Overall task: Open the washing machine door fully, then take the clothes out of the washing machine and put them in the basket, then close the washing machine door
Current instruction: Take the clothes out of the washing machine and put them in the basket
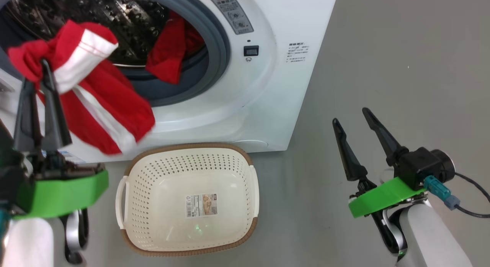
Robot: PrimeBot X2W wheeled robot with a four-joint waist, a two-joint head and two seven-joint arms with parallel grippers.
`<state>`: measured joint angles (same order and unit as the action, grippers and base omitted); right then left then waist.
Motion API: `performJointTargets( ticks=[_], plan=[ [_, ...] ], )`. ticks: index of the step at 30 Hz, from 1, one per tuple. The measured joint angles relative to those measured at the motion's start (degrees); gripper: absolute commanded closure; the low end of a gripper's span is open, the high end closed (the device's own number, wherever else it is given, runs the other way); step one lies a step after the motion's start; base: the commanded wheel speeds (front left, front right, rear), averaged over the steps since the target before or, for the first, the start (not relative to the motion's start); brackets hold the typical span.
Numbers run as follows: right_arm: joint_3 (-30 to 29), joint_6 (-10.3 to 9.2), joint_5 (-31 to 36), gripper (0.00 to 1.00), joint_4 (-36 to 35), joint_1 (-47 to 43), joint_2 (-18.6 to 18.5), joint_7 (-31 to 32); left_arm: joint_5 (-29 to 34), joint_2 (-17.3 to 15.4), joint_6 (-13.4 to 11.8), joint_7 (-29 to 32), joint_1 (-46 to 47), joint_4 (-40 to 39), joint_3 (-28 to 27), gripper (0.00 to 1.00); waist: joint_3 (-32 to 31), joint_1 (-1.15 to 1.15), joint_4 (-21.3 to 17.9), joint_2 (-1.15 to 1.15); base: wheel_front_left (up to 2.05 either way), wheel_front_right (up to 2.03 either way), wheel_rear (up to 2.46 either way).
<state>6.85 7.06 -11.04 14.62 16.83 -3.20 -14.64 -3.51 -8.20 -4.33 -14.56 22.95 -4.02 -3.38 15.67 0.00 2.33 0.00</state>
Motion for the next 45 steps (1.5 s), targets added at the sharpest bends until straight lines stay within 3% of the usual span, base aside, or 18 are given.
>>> performJointTargets(
  ticks=[9,16,22,33,45],
  plan=[
    [0.1,0.00,0.0,0.00,-0.5,-1.3,0.0,0.0,-1.5,1.9,0.9,0.0,-5.0,0.1,1.8,1.00,0.7,0.00,-0.3,0.00,0.00,0.00,0.00],
    [0.3,0.00,0.0,0.00,-0.9,-1.2,0.0,0.0,-5.3,3.8,2.0,1.1,-5.5,14.0,3.4,1.00,3.5,0.00,-0.5,0.00,0.00,0.00,0.00],
    [0.3,0.00,0.1,0.00,-0.8,-0.5,0.0,0.0,-10.0,5.0,5.0,1.9,-4.3,24.2,4.0,1.00,5.7,0.00,-0.6,0.00,0.00,0.00,0.00],
    [1.4,0.00,0.1,0.00,-1.2,3.6,0.0,0.0,-12.6,5.7,8.5,0.8,9.6,53.3,5.4,1.00,10.9,0.00,-0.9,0.00,0.00,0.00,0.00],
    [1.3,0.00,0.5,0.00,-1.9,4.9,0.0,0.0,-16.8,6.6,11.4,3.7,21.1,73.7,6.9,1.00,15.9,0.00,-2.7,0.00,0.00,0.00,0.00]
  ],
)
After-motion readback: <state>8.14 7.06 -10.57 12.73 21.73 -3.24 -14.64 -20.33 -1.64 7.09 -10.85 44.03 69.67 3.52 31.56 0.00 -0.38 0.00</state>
